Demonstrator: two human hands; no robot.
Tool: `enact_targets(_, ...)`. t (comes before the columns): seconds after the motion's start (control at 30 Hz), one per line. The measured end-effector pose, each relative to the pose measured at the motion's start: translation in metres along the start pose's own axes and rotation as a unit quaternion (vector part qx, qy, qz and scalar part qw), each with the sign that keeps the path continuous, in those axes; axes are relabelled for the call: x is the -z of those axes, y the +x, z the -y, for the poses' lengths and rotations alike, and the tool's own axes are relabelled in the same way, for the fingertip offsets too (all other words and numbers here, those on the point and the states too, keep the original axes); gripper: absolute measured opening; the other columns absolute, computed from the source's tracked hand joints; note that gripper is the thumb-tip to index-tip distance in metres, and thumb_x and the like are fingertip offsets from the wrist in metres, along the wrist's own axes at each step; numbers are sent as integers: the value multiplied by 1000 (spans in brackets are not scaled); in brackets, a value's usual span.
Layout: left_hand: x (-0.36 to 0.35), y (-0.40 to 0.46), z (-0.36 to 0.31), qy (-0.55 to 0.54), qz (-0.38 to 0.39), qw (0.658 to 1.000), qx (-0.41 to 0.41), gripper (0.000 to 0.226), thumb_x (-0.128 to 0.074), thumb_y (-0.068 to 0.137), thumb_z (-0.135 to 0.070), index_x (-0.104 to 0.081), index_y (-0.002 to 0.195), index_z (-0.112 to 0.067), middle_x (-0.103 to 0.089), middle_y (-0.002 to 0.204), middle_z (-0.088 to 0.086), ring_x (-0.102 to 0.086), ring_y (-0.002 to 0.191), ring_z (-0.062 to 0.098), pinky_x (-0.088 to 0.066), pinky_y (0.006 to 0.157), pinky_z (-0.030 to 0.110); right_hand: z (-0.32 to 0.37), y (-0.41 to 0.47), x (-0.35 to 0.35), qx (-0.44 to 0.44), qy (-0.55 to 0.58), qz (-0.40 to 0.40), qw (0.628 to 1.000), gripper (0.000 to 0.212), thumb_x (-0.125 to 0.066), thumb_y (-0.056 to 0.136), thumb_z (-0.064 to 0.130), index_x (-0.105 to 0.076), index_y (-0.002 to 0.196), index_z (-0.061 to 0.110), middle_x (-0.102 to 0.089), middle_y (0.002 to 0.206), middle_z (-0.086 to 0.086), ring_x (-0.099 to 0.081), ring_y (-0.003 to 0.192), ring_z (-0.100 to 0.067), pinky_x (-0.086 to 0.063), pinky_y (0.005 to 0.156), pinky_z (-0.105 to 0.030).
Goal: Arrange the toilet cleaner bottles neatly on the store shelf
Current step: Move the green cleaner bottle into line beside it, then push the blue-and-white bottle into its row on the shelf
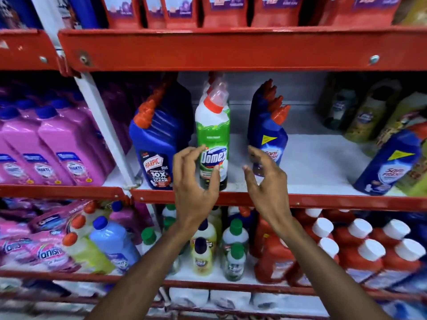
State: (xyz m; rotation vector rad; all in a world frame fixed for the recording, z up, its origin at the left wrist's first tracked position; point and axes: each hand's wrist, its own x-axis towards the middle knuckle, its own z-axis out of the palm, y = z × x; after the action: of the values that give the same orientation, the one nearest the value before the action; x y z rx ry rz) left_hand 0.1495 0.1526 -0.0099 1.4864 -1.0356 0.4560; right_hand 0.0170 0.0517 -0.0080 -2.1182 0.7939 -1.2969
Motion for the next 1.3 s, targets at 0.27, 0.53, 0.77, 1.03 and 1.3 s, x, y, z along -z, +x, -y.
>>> enact_targets(0.27, -69, -10, -50, 45, 126, 970, -202, 58, -71, 86, -12, -55, 142, -7, -56, 148, 18, -52, 139, 34, -42, 116, 53, -47, -1, 81, 45, -203, -79, 975, 54, -54, 97, 12, -43, 150, 10, -38, 162, -12, -38, 147, -29, -26, 123, -31)
enact_targets(0.53, -164, -30, -107, 31, 298, 934, -194, 75, -59, 92, -14, -28, 160, -11, -28, 170, 13, -20, 160, 34, -19, 129, 58, -98, -9, 167, 4, -268, -174, 948, 61, -56, 94, 6, -38, 152, 4, -27, 165, -19, -27, 153, -35, -26, 125, -43)
enact_targets(0.77, -235, -45, -140, -64, 395, 914, -73, 67, -62, 94, -16, -37, 157, -15, -44, 162, 6, -35, 154, 27, -30, 128, 43, -134, -10, 212, -96, -161, -198, 962, 65, -54, 95, 5, -27, 154, -3, -35, 160, -20, -33, 147, -31, -21, 120, -21)
enact_targets(1.03, -268, -48, -165, -170, 383, 904, 83, 48, -73, 91, -12, -51, 133, -15, -78, 120, 10, -76, 103, 20, -62, 90, 27, -153, 0, 234, -177, -52, -105, 977, 41, -60, 91, -2, -56, 131, 7, -68, 113, -2, -68, 103, -23, -55, 95, -42)
enact_targets(1.3, -219, -42, -145, -208, 295, 929, 83, 39, -70, 93, -11, -55, 128, -19, -76, 120, 0, -75, 105, 9, -64, 87, 22, -118, 0, 203, -151, 2, -80, 985, 39, -66, 91, 4, -58, 128, 13, -73, 113, 3, -71, 104, -11, -57, 93, -27)
